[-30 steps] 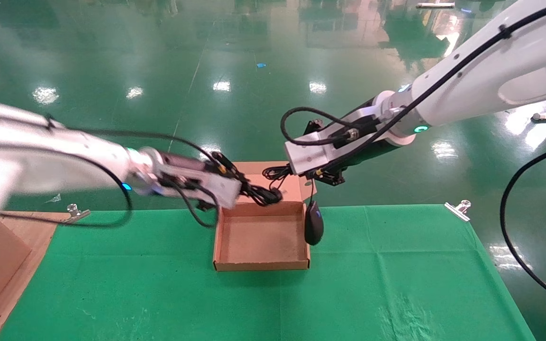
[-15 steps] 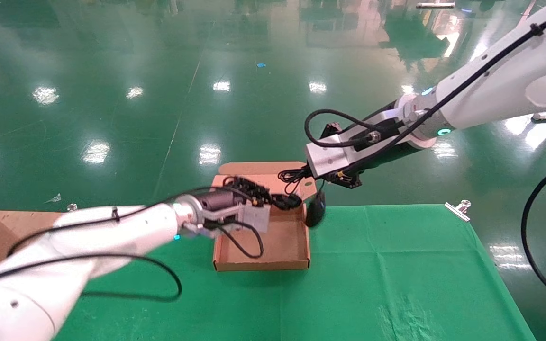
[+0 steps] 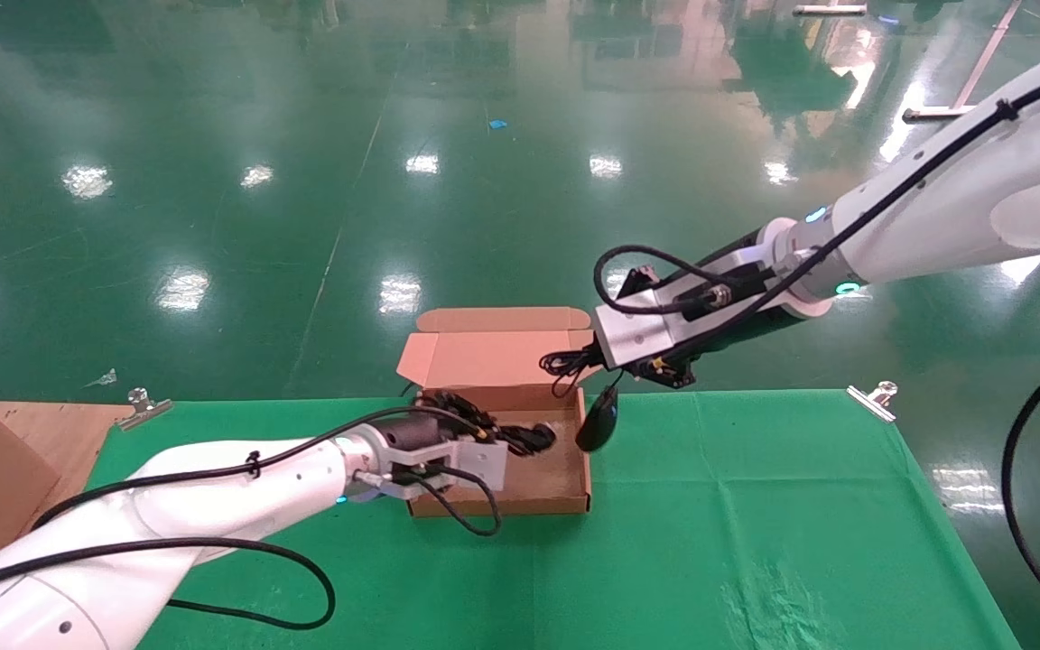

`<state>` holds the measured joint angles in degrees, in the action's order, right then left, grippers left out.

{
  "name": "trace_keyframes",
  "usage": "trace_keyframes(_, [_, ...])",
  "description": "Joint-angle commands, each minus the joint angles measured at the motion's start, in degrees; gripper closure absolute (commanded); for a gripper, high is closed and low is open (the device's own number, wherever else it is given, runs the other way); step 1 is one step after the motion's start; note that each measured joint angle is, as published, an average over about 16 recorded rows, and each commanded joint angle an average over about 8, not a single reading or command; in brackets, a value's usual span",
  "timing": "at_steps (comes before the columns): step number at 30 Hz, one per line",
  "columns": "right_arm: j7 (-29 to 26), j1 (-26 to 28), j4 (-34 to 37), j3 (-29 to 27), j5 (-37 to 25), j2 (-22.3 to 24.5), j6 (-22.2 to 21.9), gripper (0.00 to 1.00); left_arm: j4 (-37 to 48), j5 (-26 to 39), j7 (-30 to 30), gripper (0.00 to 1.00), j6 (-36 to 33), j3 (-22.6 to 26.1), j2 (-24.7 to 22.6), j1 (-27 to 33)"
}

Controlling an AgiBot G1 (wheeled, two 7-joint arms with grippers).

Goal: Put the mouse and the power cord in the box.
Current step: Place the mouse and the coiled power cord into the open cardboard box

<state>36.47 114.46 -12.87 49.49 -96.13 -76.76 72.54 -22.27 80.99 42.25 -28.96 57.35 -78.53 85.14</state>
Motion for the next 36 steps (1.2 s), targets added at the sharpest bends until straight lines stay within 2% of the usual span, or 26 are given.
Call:
trace_keyframes(1, [0.5,-0.2,0.4,0.1,0.1,-0.1,0.1,1.00,0.0,-0.5,-2.2,0.03,-0.6,1.6,0.1,0.4])
trace_keyframes(3, [0.7,-0.4,0.6,0.2,0.2,-0.1,0.2,1.00,-0.2,-0.8,-3.1,0.00,-0.4,2.8,0.1,0.6])
trace_keyframes(20, [0.0,0.3,-0.1,1.0,1.7,-0.6,0.5,1.00,-1.5,-4.7,-7.1,0.00,1.7,9.8,0.2,1.7])
trace_keyframes(30, [-3.5,-0.5,-5.4,2.7,3.3,-1.4,-1.2,1.00,3.9,-10.7,-6.1,0.00,-0.1,8.5,1.4,3.9])
trace_keyframes(36, [-8.3,-3.2,-11.7,6.1,5.1,-1.8,-4.3,1.00,8.5,-13.8,-3.4,0.00,-2.0,6.1,4.9,5.5])
